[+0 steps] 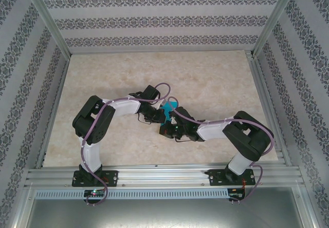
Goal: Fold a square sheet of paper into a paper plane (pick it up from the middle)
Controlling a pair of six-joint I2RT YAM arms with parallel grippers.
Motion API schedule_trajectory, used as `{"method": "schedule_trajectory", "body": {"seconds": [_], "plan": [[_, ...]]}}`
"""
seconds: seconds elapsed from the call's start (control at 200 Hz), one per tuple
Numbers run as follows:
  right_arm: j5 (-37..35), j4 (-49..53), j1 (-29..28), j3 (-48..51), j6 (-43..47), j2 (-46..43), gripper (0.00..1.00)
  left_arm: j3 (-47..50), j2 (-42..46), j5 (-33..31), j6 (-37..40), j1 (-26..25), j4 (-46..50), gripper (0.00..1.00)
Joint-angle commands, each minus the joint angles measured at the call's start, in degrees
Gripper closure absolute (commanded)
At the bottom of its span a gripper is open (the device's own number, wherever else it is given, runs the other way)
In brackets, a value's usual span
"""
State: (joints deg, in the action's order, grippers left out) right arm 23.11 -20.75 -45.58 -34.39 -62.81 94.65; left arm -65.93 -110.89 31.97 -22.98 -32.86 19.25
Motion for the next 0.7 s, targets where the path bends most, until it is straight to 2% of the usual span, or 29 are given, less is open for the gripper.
{"method": "schedule_trajectory", "body": {"seconds": [0.0, 0.23, 0.455, 0.62, 0.694], "plan": [[-1.9, -2.4, 0.7, 1.0, -0.7, -1.9, 1.00, 0.2, -2.6, -1.5, 1.5, 0.5, 1.3, 0.89], [-2.4, -5.7, 1.4, 2.9, -1.8, -1.2, 1.00, 0.1, -2.5, -1.6, 1.5, 0.5, 1.5, 0.89], [-1.0, -9.9, 0.9, 2.7, -3.4, 3.3, 1.00, 0.0, -2.5, -1.4, 1.6, 0.5, 1.7, 0.89], [-3.6, -7.9, 0.4, 4.0, -2.9, 4.2, 1.00, 0.3, -2.3, -1.6, 1.7, 0.5, 1.8, 0.90], [-2.0, -8.6, 0.6, 4.0, -2.7, 5.9, 1.00, 0.5, -2.3, -1.7, 1.6, 0.5, 1.7, 0.90]]}}
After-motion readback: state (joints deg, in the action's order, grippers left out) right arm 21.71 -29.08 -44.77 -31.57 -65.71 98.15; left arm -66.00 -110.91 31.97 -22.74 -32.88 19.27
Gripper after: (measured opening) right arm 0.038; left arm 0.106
